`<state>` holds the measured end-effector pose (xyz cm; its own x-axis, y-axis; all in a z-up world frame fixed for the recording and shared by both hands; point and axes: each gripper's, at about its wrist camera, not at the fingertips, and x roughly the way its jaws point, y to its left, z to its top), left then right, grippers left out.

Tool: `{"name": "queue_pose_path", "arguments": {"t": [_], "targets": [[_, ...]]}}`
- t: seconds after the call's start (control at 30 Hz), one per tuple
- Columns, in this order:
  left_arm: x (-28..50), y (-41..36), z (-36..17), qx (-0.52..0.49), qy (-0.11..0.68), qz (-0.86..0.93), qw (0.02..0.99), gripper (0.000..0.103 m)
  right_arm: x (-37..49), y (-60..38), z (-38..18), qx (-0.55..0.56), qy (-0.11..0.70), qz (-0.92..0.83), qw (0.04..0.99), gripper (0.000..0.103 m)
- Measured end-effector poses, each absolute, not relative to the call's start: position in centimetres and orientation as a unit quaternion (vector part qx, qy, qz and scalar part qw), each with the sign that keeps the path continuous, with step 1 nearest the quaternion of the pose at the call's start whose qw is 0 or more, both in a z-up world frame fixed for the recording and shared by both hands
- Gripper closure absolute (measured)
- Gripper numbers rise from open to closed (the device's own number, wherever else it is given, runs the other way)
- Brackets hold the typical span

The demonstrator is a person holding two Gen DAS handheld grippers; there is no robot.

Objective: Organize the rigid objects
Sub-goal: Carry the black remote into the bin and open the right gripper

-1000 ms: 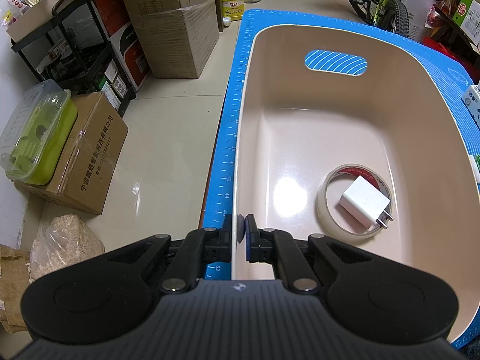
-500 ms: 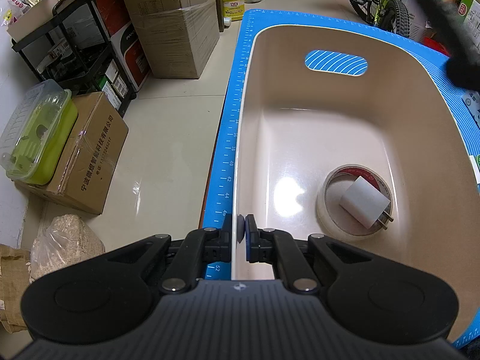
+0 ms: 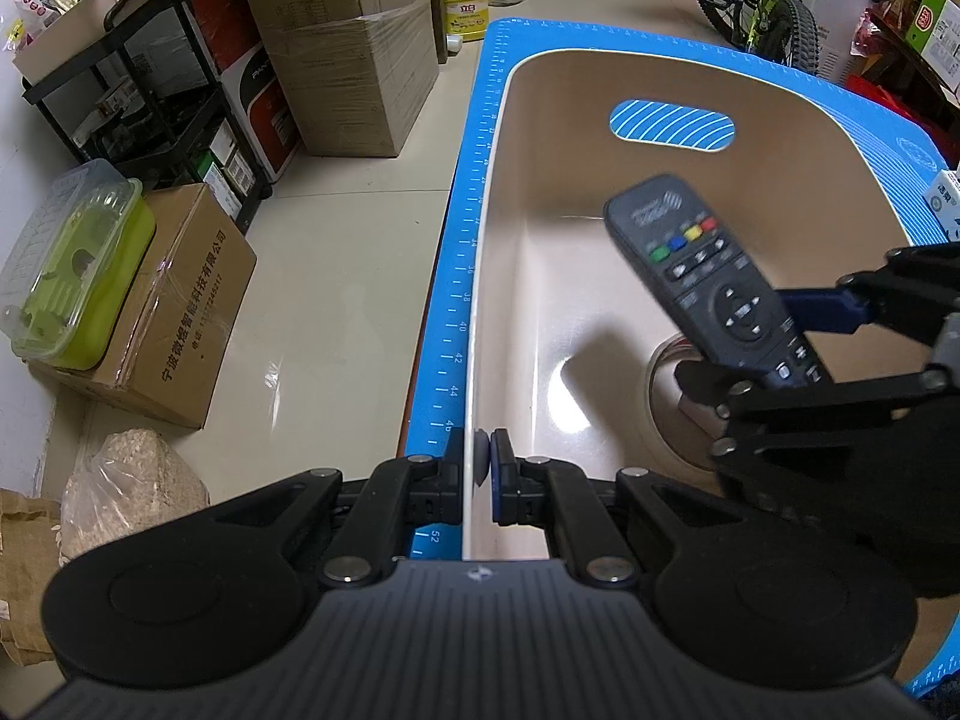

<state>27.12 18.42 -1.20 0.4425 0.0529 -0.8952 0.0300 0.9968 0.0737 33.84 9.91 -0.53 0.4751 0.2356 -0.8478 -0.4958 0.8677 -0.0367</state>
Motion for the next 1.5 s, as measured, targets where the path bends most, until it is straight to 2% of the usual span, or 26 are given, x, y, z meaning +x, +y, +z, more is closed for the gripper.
{"name": "queue_pose_path", "arguments": {"t": [0.57, 0.83, 0.9, 0.93, 1.17, 1.5], "targets": [[27.3, 18.3, -1.2, 0.035, 0.528, 0.006, 0.848, 0.095, 35.9, 10.8, -4.3, -0.179, 0.537, 0.184, 0.804, 0.049], [27.3, 18.4, -1.2, 0.034, 0.528, 0.006, 0.848, 0.095, 36.2, 10.7, -4.9, -0.179, 0.545, 0.181, 0.799, 0.049], [27.3, 18.5, -1.2, 0.034, 0.528, 0.006, 0.848, 0.095, 36.4, 10.5, -4.9, -0.166, 0.548, 0.181, 0.8, 0.047], [27.3, 18.5, -1.2, 0.034, 0.528, 0.006, 0.848, 0.095, 36.6, 10.4, -4.9, -0.164, 0.547, 0.18, 0.801, 0.043], [27.3, 18.6, -1.2, 0.033, 0.528, 0.006, 0.848, 0.095, 36.0, 9.4, -3.8, -0.151, 0.524, 0.187, 0.817, 0.033], [27.4, 18.7, -1.3, 0.034, 0.528, 0.007, 0.849, 0.095, 32.8, 3.7, 2.9, -0.086, 0.429, 0.187, 0.879, 0.029]]}}
